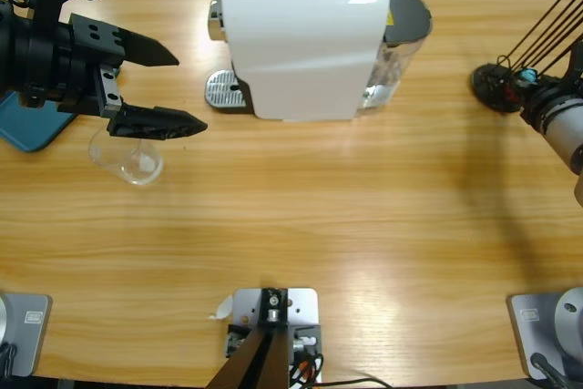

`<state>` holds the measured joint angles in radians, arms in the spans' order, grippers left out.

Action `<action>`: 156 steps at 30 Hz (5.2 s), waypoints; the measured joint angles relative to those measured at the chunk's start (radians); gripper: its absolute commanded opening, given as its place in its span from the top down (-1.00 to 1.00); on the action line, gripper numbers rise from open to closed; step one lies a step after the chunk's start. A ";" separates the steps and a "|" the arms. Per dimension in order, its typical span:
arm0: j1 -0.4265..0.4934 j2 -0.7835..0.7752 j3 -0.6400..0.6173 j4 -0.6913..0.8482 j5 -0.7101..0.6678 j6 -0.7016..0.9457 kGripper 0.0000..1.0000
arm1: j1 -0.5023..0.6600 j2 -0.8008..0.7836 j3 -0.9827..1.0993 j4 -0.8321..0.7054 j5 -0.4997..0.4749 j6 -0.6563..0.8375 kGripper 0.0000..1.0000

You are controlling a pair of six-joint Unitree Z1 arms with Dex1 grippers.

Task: Pour coffee

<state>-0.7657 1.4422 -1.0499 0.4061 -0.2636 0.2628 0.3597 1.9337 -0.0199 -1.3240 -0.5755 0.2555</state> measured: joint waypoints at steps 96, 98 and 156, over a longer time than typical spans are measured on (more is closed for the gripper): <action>-0.046 -0.032 0.059 -0.023 0.017 -0.056 -0.95 | -0.037 -0.882 -0.631 1.213 0.317 -0.407 1.00; -0.046 -0.042 0.059 -0.024 0.022 -0.061 -0.95 | -0.038 -0.916 -0.680 1.310 0.427 -0.409 1.00; 0.051 -0.368 0.107 0.206 0.071 -0.148 -0.96 | 0.319 -0.164 -1.373 1.487 0.991 -0.828 1.00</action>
<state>-0.7146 1.0743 -0.9429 0.6124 -0.1926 0.1151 0.6786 1.7697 -1.3926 0.1628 0.4160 -0.5729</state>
